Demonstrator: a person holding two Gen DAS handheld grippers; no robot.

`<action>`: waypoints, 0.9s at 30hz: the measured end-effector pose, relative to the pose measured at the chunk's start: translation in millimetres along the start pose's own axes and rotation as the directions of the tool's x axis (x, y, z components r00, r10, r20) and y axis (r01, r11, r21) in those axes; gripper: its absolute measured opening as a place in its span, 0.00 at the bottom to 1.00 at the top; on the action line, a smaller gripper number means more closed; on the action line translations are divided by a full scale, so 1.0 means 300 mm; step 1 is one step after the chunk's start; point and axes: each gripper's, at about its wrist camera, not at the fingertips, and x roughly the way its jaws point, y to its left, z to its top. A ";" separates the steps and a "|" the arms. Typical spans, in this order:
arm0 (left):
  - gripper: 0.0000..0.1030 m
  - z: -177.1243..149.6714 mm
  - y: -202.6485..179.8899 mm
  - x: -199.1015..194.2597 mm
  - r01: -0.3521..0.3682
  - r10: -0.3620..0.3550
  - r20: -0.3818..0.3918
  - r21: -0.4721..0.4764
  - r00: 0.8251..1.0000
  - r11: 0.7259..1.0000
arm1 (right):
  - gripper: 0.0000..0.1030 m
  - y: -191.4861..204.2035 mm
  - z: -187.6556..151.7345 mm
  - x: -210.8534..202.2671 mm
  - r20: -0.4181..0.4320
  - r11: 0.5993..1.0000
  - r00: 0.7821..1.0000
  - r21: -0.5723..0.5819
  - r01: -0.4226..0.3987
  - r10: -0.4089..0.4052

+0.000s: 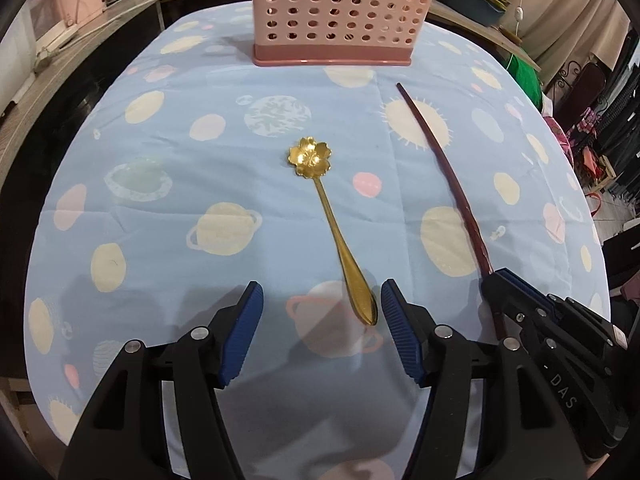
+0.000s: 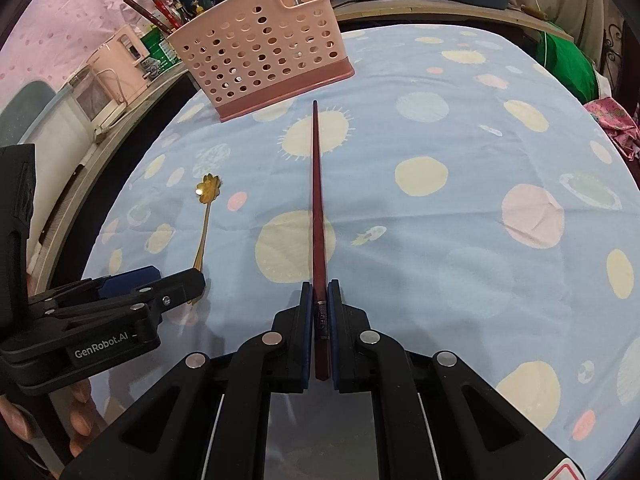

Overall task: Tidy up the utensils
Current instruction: 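Grasp the dark red chopstick with the right gripper while the left grasps the gold spoon, then lift the chopstick and spoon and carry both over the pink basket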

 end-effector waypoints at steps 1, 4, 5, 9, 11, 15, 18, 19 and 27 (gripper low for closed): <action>0.55 0.000 -0.002 0.001 0.001 -0.001 -0.001 0.003 1.000 1.000 | 0.07 -0.001 0.000 0.001 0.000 1.000 1.000 0.001 -0.001 0.001; 0.46 0.001 -0.005 0.001 -0.002 0.001 0.007 0.014 1.000 1.000 | 0.07 0.000 -0.002 0.001 0.002 1.000 1.000 0.002 -0.001 0.001; 0.42 0.000 -0.007 0.000 -0.004 0.004 0.011 0.020 1.000 1.000 | 0.07 0.000 -0.001 0.001 0.002 1.000 1.000 0.002 -0.001 0.001; 0.13 -0.003 -0.006 -0.003 -0.009 0.008 0.012 0.035 1.000 0.999 | 0.07 -0.001 -0.001 0.000 0.001 1.000 1.000 -0.001 0.000 0.000; 0.10 -0.003 0.003 -0.004 0.003 -0.003 0.008 0.028 1.000 1.000 | 0.07 -0.001 -0.001 0.000 0.000 1.000 1.000 -0.001 0.000 0.000; 0.10 -0.003 0.008 -0.008 0.007 -0.007 0.003 0.021 1.000 1.000 | 0.07 0.004 0.000 -0.002 0.001 1.000 1.000 -0.003 -0.002 0.002; 0.10 -0.003 0.010 -0.012 0.001 -0.001 -0.001 0.021 1.000 1.000 | 0.07 0.008 0.000 -0.007 0.002 1.000 1.000 -0.005 -0.005 0.005; 0.10 -0.002 0.011 -0.015 0.001 -0.001 -0.001 0.021 1.000 1.000 | 0.07 0.009 0.001 -0.010 0.004 1.000 1.000 -0.006 -0.006 0.006; 0.10 0.010 0.039 -0.039 0.002 -0.002 -0.004 0.000 1.000 1.000 | 0.07 0.012 0.015 -0.039 0.025 1.000 1.000 -0.005 -0.012 0.012</action>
